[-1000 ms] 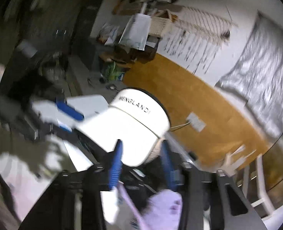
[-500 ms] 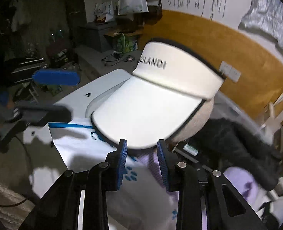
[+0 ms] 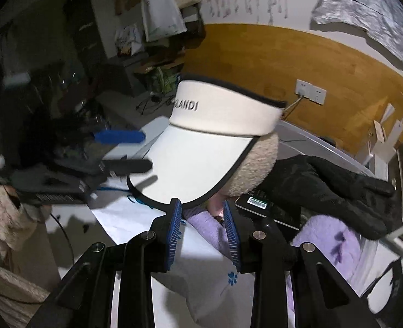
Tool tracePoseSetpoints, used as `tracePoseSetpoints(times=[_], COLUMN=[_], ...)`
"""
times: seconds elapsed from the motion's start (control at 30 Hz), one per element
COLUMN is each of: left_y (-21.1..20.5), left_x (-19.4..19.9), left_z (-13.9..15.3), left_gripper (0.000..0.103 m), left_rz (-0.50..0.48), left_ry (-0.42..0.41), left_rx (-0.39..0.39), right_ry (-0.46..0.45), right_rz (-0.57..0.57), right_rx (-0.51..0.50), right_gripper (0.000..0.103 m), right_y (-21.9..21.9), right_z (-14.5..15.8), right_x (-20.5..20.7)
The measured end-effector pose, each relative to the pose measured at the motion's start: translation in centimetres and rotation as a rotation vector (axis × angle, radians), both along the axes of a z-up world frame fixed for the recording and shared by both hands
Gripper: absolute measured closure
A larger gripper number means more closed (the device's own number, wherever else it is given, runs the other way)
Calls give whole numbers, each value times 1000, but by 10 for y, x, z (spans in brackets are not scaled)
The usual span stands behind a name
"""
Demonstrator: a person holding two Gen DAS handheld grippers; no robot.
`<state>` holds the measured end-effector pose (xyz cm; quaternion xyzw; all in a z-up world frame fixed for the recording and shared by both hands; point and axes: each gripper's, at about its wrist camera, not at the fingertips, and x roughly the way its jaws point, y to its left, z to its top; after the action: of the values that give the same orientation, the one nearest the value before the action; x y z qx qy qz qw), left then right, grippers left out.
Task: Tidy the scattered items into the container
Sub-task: 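Carry the white visor over the clear box with both tools, then lower the visor into the box and open both tools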
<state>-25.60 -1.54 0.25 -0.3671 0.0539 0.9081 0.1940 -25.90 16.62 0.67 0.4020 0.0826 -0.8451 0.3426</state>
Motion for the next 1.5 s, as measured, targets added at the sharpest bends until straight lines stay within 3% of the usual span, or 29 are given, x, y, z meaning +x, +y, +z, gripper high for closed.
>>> tracePoseSetpoints(times=[0.07, 0.13, 0.33, 0.37, 0.43, 0.5, 0.57, 0.73, 0.83, 1.17, 1.5], left_y=[3, 4, -2, -1, -1, -1, -1, 1, -1, -7, -17], left_x=[-3, -1, 4, 7, 14, 23, 31, 50, 62, 104, 139], left_z=[-9, -10, 0, 3, 10, 18, 24, 37, 43, 55, 51], left_gripper=[58, 58, 56, 37, 13, 9, 1, 0, 0, 0, 0], left_rz=[1, 5, 37, 47, 75, 92, 108, 145, 176, 228, 239], left_ry=[-38, -26, -12, -4, 29, 64, 90, 130, 144, 197, 208], left_rx=[-25, -31, 41, 44, 55, 70, 79, 81, 90, 108, 111], right_ry=[-5, -11, -28, -26, -18, -4, 14, 78, 125, 198, 233], right_rz=[-31, -58, -150, -168, -211, -245, -278, -318, -344, -437, -510], right_rx=[-25, -46, -128, -139, -159, -174, -187, -190, -202, -278, -238], right_gripper=[71, 71, 71, 71, 70, 60, 25, 22, 0, 0, 0], right_y=[7, 13, 25, 26, 28, 28, 28, 25, 25, 37, 33], right_z=[2, 3, 12, 13, 16, 18, 21, 33, 41, 52, 41], right_x=[0, 3, 14, 17, 22, 26, 33, 52, 67, 107, 149])
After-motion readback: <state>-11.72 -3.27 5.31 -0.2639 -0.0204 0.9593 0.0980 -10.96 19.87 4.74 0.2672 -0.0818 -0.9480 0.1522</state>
